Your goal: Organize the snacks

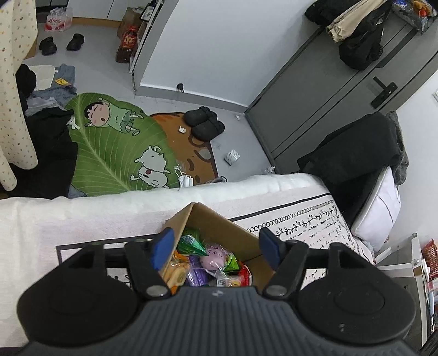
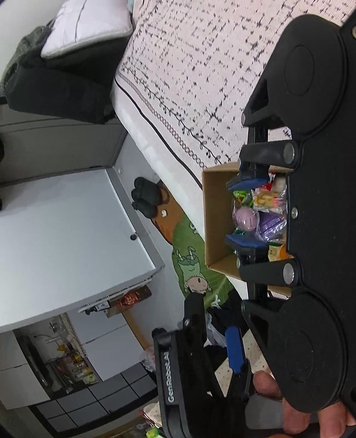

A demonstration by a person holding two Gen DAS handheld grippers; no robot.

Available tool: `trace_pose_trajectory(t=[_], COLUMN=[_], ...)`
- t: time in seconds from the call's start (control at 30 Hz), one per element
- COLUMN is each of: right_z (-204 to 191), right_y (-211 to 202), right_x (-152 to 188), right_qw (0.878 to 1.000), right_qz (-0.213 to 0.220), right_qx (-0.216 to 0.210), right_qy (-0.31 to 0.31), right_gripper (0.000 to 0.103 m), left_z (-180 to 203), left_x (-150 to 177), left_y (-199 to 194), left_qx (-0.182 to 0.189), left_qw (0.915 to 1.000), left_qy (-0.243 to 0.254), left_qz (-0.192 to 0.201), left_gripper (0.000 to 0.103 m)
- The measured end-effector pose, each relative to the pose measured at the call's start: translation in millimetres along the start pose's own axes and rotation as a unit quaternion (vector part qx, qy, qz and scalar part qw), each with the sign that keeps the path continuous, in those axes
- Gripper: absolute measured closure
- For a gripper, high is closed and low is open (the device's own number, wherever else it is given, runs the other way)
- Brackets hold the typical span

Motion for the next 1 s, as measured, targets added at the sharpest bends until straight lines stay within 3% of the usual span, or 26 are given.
trace_pose_trajectory(t=[0.23, 0.6, 0.8, 1.0], right_z=[9, 22, 28, 37], right_y=[-31, -75, -93, -111], right_x=[6, 20, 28, 39], right_qw=[1.0, 0.998, 0.997, 0.995], right_qz=[0.017, 0.045, 0.052, 0.06], right_qx=[0.015, 0.031, 0.031, 0.036], right_qy=[0.019, 0.039, 0.052, 0.065], right_gripper=[0.049, 0.019, 0.009, 0.005], left_z=[7, 22, 29, 31], left_x=[5, 31, 48, 60], left_y=[-27, -63, -81, -99], left_qx=[0.011, 0.022, 0.023, 0.018], left_qw=[0.9999, 0.9982, 0.9961, 0.9948], left_qy=[0.008, 0.055, 0.084, 0.098], left_qz=[0.009, 0.01, 0.013, 0.019], left_gripper=[0.02, 0.014, 0.013, 0.012])
Point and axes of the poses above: each gripper's, at about its wrist camera, not at the fingertips, and y roughly the way its jaws point, z to its right, x to its underside, the point moved 7 cm from there along y, roughly the way its jaws point, and after that the axes turned 11 degrees about -z, right-handed, at the moved point
